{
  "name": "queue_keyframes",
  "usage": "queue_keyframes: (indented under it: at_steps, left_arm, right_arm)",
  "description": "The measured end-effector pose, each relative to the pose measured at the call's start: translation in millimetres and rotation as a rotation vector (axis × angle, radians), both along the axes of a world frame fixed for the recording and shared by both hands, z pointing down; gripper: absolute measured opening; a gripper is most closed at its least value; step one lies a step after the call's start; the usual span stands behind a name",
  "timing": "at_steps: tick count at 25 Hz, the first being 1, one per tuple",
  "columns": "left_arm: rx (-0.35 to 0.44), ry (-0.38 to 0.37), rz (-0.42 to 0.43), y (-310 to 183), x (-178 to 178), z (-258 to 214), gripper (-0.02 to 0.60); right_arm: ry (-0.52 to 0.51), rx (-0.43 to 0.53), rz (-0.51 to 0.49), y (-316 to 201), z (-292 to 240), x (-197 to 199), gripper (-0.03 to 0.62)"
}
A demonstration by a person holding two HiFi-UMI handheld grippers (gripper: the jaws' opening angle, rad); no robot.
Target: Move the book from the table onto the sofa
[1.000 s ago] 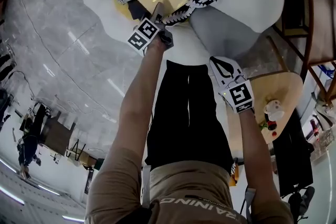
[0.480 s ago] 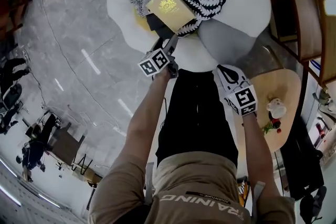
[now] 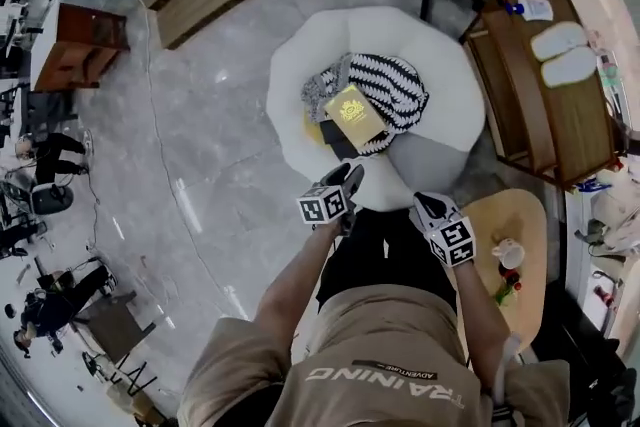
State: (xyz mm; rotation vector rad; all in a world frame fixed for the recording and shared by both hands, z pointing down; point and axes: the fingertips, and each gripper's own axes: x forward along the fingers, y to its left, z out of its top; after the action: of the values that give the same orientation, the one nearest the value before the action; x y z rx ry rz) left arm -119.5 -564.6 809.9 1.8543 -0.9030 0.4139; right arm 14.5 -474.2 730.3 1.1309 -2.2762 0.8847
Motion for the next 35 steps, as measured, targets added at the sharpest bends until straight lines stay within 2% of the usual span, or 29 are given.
queue_keyframes:
  at_steps: [3,6,9,12,16,20,25,29,32,35]
  left_arm:
    - [0.101,-0.016,0.065,9,-2,-51,0.076]
    - [0.154,0.01,0.063,20,-5,-91,0.013]
    - [0.211,0.029,0.062,19,-15,-132,0.009]
    - [0.302,-0.007,0.118,30,-23,-171,0.008]
    - [0.416,-0.002,0.172,25,-19,-214,0.008]
    - [0.508,-0.002,0.206,10,-10,-250,0.008]
    - [0.647,-0.085,0.194,-11,-14,-296,0.008]
    - [0.658,-0.159,0.139,-2,-18,-310,0.008]
    - [0.666,-0.132,0.111,-7,-22,-333,0.008]
    - [0.697,-0.142,0.14,-11,-16,-349,0.008]
  right_arm:
    - [0.004,0.052,-0.008,-2,-35,-4,0.005]
    - [0.022,0.113,-0.026,-7,-67,0,0.005]
    - [0.033,0.198,-0.008,-22,-102,3,0.005]
    - [0.03,0.271,0.016,-22,-142,7,0.005]
    - [0.008,0.36,0.035,-27,-185,18,0.005]
    - [-0.009,0.437,0.007,-30,-212,17,0.005]
    - [0.022,0.51,-0.05,-46,-239,2,0.005]
    - [0.065,0.543,-0.055,-46,-262,0,0.004]
    - [0.042,0.604,-0.029,-61,-289,-9,0.005]
    - [0.023,0.642,-0.006,-69,-307,-12,0.005]
